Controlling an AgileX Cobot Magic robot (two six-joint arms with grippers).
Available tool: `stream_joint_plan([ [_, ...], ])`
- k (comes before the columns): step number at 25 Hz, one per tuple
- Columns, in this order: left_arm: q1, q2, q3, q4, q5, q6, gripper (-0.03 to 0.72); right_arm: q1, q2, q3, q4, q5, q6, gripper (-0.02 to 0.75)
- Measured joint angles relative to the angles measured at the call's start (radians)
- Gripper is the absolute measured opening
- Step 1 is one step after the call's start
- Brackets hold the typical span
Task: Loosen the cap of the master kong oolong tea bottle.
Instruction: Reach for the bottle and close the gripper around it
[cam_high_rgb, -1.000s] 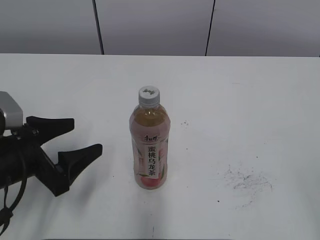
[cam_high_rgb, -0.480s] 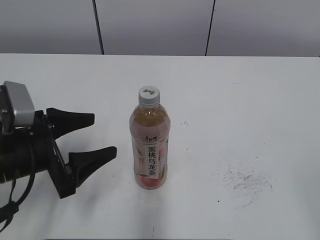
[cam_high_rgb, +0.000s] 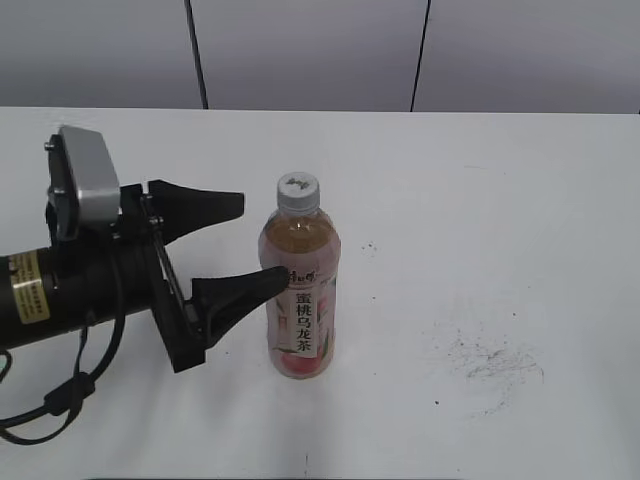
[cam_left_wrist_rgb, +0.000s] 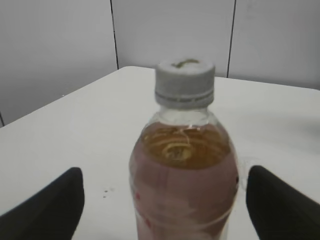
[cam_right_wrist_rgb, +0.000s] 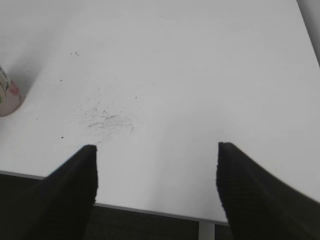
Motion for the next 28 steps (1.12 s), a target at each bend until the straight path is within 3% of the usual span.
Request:
stream_joint_plan([
  [6, -0.049, 0.029, -0.045, -0.018, -0.001, -0.002, 0.589, 0.000, 0.000, 0.000, 0.000, 0.000, 0.000, 0.556],
  [17, -0.061, 0.133, -0.143, 0.011, 0.000, -0.078, 0.589, 0.000, 0.000, 0.000, 0.000, 0.000, 0.000, 0.556],
  [28, -0.139, 0.147, -0.180, -0.032, -0.001, -0.096, 0.589, 0.000, 0.000, 0.000, 0.000, 0.000, 0.000, 0.556],
])
